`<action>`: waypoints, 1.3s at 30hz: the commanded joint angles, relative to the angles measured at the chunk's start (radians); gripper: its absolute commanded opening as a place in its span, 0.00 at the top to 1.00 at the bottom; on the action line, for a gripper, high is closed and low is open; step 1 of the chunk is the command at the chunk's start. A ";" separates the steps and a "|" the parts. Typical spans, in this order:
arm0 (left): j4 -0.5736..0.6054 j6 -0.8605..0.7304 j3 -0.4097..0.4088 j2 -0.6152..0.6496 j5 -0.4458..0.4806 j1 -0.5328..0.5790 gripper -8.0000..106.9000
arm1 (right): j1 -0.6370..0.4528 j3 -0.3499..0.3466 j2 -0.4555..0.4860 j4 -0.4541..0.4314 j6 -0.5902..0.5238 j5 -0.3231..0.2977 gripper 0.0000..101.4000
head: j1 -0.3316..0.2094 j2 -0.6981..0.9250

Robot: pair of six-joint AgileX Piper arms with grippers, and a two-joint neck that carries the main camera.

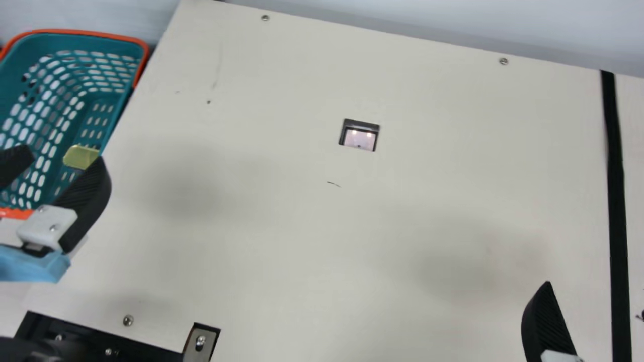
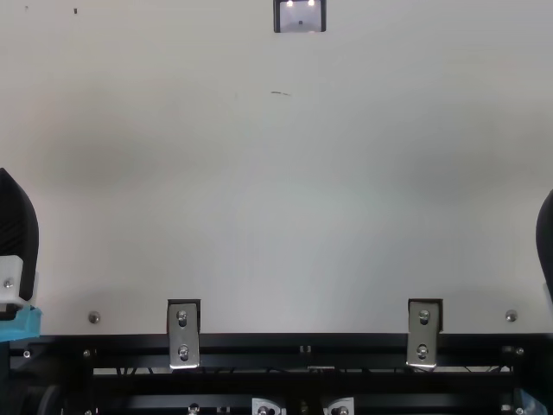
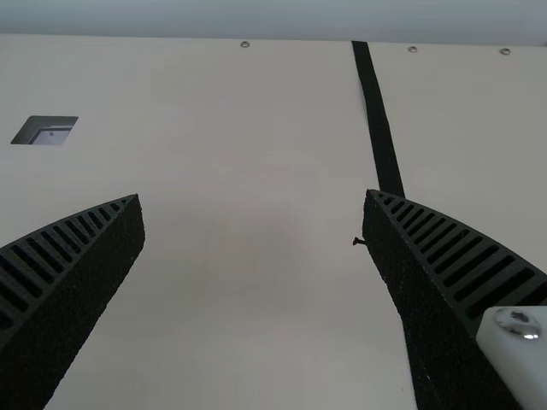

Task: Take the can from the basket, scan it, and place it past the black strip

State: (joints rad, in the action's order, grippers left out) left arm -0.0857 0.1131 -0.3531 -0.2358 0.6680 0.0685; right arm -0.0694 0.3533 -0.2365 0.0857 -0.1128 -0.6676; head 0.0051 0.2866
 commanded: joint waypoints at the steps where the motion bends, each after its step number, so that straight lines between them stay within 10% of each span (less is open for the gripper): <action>1: 0.000 0.000 0.000 0.000 0.000 0.000 0.15 | 0.000 0.000 0.000 0.000 0.000 0.000 0.00 | -0.006 0.040; 17: 0.000 0.000 0.000 0.000 0.000 0.000 0.15 | 0.000 0.000 0.000 0.000 0.000 0.000 0.00 | -0.106 0.213; 39: -0.038 0.056 -0.067 -0.144 -0.059 -0.066 0.15 | 0.000 0.000 0.000 0.000 0.000 0.000 0.00 | -0.106 0.213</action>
State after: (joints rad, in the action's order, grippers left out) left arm -0.1205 0.1540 -0.4013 -0.3325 0.6216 0.0114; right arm -0.0694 0.3533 -0.2365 0.0857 -0.1128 -0.6676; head -0.0614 0.4811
